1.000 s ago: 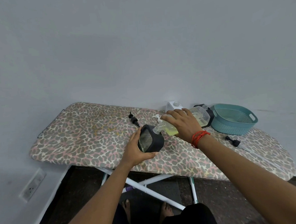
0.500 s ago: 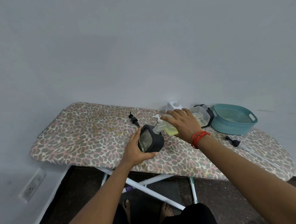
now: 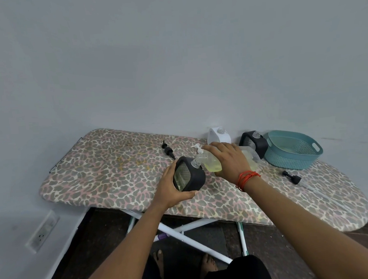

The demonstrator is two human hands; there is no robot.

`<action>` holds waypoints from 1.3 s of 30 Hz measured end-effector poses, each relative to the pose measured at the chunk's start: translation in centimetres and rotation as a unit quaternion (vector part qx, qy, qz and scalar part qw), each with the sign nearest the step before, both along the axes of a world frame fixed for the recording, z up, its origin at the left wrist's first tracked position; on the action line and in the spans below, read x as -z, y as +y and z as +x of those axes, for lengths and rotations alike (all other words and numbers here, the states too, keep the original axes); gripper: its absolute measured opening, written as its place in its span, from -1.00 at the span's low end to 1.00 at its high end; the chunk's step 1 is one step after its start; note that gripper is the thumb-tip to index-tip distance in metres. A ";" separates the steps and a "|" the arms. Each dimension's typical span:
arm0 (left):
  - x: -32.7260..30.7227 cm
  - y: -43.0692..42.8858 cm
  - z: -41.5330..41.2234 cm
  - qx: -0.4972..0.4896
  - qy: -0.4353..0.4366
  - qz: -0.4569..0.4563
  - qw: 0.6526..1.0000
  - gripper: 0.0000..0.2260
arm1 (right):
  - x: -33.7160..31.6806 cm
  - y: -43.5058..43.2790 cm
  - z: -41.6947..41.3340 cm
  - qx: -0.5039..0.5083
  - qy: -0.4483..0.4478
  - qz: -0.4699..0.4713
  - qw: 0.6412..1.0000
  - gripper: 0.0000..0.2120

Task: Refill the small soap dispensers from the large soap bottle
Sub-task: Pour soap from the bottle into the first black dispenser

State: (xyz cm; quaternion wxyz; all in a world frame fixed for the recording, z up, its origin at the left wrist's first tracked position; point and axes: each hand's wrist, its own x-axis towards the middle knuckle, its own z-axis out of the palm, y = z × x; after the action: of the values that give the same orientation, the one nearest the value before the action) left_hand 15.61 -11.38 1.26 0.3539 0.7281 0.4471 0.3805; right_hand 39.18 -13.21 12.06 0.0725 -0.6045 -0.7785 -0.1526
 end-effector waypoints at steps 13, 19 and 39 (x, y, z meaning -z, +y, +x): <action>0.0 -0.1 0.0 -0.029 -0.007 -0.031 0.999 0.06 | 2.0 -1.5 3.0 0.075 0.600 0.081 0.792 -0.22; -0.1 -0.3 0.2 -0.056 0.007 -0.046 0.997 0.08 | 4.5 -3.3 2.3 0.078 0.640 0.098 0.758 -0.24; -0.9 -2.7 6.6 -0.319 0.005 -0.085 0.944 0.23 | 6.0 -3.8 2.4 0.077 0.639 0.109 0.757 -0.18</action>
State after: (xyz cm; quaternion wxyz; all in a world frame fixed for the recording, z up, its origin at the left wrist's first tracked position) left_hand 22.17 -14.06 2.21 0.2726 0.5158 0.6886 0.4306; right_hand 41.54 -16.99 6.10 0.6068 -0.6077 -0.4798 0.1801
